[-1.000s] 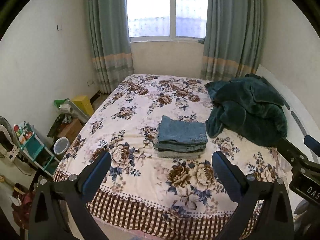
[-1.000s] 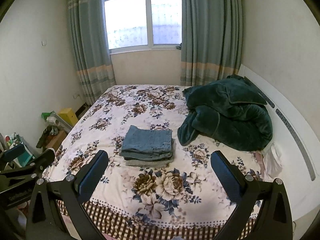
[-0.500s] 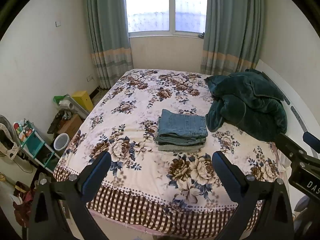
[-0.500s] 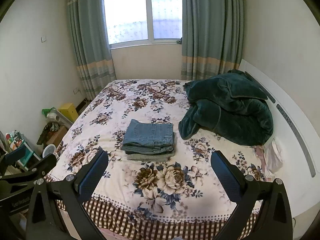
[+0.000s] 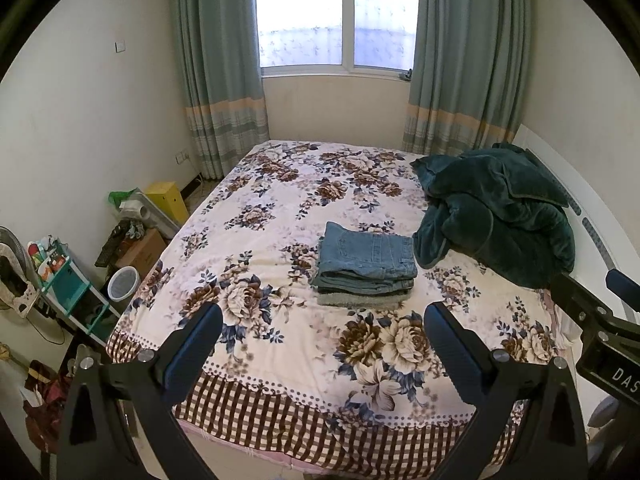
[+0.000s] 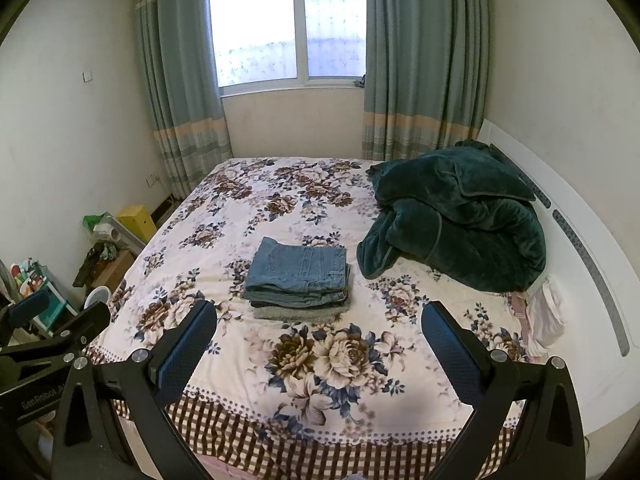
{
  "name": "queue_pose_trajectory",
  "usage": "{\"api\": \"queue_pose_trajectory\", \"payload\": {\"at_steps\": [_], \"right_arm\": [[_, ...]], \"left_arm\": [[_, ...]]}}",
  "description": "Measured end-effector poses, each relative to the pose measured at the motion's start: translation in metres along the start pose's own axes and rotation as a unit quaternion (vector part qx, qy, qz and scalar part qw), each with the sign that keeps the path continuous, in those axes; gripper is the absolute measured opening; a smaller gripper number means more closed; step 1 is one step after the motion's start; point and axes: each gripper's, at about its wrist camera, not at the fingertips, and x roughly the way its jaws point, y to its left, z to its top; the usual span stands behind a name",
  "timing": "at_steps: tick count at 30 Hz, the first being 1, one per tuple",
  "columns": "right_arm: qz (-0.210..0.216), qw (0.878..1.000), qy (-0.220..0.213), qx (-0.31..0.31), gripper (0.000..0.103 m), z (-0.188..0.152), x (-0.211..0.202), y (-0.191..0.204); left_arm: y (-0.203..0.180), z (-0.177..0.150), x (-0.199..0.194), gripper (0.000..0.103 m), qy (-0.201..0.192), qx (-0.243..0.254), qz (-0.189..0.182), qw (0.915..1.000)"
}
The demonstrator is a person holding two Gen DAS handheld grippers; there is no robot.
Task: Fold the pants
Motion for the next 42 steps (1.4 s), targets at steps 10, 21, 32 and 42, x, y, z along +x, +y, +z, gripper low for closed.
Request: {"api": "queue_pose_trajectory", "payload": {"at_steps": [10,21,32,42], "right_arm": [[0.002,1.0,0.003,-0.001,0.103,-0.005,0.002,-0.001],[0.006,1.0,0.005,-0.004,0.103,-0.008,0.003,-0.002],[0.009,1.0,0.011,-0.005,0.103,-0.011,0.005,-0.002],[0.008,1.0,0.013,-0.008,0.103,-0.01,0.01,-0.003]], "left_arm": [[0.001,0.003,0.0,0.103,-0.001,-0.002,-0.001,1.0],[0.001,0.007,-0.001,0.103,-0.004,-0.007,0.002,1.0],[0.001,0.013,-0.002,0.103,-0.006,-0.009,0.005,0.9999],[0.002,0.017,-0.002,0.103,-0.005,-0.005,0.005,1.0]]}}
